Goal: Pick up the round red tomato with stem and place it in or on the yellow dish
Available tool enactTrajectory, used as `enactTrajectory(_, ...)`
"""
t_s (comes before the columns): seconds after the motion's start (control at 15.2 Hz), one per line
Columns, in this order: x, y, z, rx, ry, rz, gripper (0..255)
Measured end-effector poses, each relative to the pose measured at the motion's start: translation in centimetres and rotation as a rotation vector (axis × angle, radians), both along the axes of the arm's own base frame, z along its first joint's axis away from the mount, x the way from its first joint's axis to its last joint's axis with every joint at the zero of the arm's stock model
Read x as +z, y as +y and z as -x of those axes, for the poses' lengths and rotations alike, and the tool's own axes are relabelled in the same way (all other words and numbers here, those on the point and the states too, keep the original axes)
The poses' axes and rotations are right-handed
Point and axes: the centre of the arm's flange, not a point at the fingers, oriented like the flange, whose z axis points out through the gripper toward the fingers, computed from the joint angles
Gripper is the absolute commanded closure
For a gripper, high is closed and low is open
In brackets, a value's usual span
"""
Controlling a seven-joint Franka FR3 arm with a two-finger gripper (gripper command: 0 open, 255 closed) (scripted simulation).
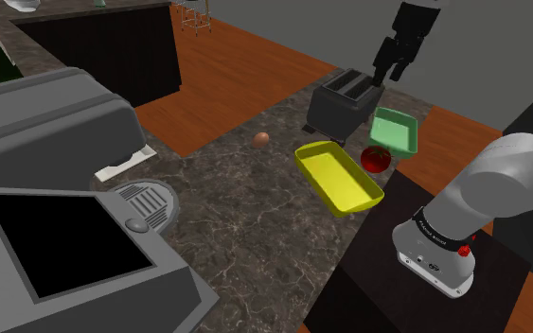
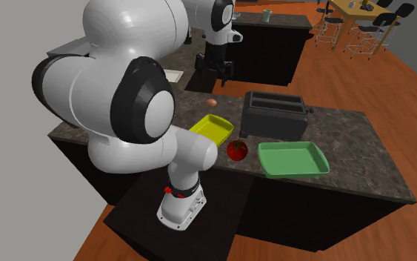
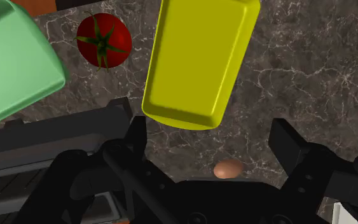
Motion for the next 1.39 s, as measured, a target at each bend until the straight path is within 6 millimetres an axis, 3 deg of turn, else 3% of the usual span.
enactTrajectory(0.2,-1.2,-0.7,0.3,-0.006,0.004,0.004,0)
enactTrajectory(0.86,-11.9,-7.3,2.3,-0.056,0.040,0.034,0)
enactTrajectory(1.39,-20.7,-12.1,5.0,-0.096,0.070,0.058,0)
